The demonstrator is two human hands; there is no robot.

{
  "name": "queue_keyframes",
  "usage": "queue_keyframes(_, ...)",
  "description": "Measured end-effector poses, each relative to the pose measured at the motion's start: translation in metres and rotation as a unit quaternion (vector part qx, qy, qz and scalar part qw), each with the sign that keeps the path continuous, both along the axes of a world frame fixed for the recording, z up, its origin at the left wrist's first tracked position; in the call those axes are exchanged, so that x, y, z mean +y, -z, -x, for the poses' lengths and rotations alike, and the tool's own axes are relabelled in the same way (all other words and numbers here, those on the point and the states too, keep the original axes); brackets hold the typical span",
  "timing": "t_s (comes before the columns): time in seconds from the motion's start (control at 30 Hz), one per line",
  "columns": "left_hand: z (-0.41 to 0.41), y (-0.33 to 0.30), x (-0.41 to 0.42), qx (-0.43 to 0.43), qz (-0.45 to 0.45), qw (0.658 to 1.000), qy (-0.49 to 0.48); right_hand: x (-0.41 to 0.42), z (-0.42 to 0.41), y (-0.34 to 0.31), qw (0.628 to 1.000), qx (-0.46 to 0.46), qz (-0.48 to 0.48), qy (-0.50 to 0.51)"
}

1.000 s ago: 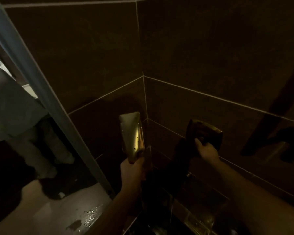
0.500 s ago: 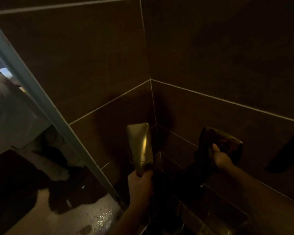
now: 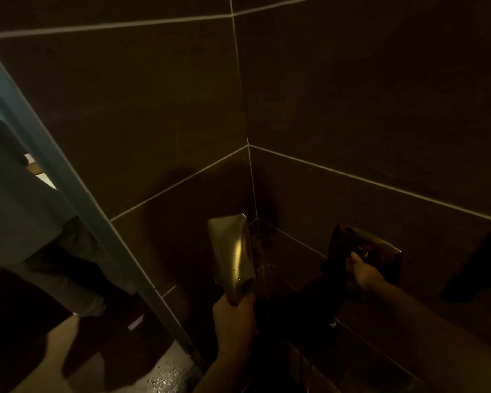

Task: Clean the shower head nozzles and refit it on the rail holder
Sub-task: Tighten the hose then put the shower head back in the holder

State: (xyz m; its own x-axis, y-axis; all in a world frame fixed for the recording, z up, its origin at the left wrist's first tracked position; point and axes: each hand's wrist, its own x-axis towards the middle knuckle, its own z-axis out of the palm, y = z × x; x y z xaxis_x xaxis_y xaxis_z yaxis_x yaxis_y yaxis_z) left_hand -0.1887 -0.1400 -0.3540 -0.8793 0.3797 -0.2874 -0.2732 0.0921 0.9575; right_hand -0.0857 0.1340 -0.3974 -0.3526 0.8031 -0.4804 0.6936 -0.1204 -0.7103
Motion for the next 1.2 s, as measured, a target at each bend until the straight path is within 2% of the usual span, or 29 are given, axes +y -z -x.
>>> queue_keyframes(0.27,0.007,0.004,-0.011,-0.001,0.001,1.0,-0.015,-0.011,0.003,-0.015,1.0,0.006,0.025,-0.016)
queue_keyframes(0.4,0.01,0.007,-0.015,-0.005,-0.001,1.0,-0.021,-0.002,0.007,-0.006,0.991,0.06,0.079,0.092)
queue_keyframes(0.7,0.012,0.007,-0.015,0.023,0.009,1.0,-0.013,-0.004,0.005,-0.003,0.943,0.202,0.171,0.201)
queue_keyframes(0.9,0.008,0.007,-0.015,0.025,0.024,0.999,0.007,-0.006,0.004,-0.003,0.932,0.209,0.205,0.214)
queue_keyframes(1.2,0.01,0.012,-0.018,0.029,0.03,0.999,0.007,-0.005,0.01,0.007,0.93,0.22,0.179,0.232)
